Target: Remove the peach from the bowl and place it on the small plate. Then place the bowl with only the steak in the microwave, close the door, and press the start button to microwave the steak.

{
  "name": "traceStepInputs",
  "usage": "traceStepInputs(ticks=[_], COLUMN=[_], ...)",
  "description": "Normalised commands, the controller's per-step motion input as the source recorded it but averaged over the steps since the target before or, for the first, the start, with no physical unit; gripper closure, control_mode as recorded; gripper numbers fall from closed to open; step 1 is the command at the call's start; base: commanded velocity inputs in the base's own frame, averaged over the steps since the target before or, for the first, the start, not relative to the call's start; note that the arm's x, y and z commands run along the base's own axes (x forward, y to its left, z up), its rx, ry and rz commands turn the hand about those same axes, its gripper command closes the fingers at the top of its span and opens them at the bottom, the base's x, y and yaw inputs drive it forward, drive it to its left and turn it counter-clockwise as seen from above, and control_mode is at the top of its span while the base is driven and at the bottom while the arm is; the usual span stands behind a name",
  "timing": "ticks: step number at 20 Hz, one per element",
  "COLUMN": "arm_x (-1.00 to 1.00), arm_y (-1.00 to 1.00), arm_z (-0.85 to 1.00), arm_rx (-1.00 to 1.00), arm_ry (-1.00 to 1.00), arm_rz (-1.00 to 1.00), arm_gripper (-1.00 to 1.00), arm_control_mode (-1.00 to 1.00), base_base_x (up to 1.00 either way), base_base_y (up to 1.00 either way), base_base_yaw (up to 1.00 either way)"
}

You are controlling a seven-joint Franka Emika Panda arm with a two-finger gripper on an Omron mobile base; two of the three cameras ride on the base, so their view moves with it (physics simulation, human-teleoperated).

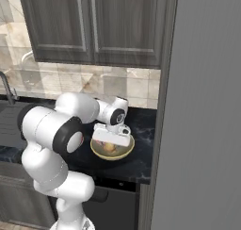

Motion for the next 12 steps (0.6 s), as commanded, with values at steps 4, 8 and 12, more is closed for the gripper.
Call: traceStepInputs(ticks=[4,8,12], arm_x=[-0.05,-0.24,-0.36], arm_y=[0.0,0.0,0.0], arm_z=[0.16,0.59,0.9], arm_rx=[0.0,0.0,0.0], arm_ry=[-0.06,-0.15,-0.25], arm_rz=[0.01,0.0,0.0], arm_gripper=[1.0,1.0,1.0], arm_control_mode=[-1.0,-1.0,-1.0], base_base_x=[0.0,0.0,0.0], base_base_y=[0.0,0.0,0.0], base_base_yaw=[0.0,0.0,0.0])
